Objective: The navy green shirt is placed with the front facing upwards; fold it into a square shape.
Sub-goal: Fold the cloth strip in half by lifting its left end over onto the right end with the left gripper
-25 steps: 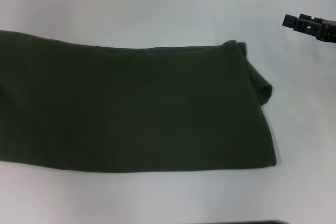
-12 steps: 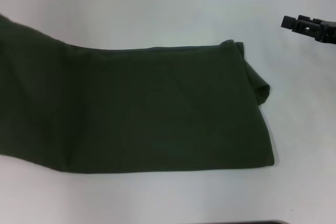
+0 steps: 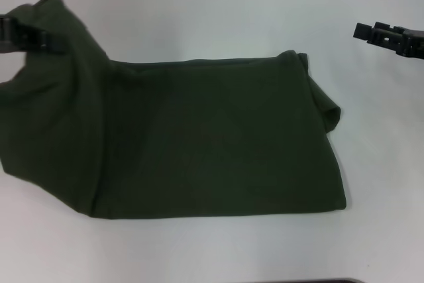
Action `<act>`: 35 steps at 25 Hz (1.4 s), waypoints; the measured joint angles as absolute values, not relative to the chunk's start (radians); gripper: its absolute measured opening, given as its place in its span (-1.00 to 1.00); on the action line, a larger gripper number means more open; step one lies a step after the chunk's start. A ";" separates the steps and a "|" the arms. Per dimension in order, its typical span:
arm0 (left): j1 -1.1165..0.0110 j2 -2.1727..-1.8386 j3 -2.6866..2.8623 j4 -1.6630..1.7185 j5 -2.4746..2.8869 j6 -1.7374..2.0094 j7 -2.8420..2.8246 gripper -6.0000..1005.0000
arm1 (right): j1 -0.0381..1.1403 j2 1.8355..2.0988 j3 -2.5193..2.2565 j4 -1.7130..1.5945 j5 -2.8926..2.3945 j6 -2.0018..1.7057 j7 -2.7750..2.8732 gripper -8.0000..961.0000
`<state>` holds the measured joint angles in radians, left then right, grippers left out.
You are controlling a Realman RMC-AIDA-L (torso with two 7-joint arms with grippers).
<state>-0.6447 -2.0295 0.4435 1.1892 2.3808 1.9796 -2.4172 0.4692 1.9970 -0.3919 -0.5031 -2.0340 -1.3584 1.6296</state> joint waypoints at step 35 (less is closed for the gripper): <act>-0.704 -2.167 0.872 1.299 2.216 1.806 -2.454 -0.91 | 0.448 1.985 -0.403 -0.503 -2.036 -1.379 1.634 0.56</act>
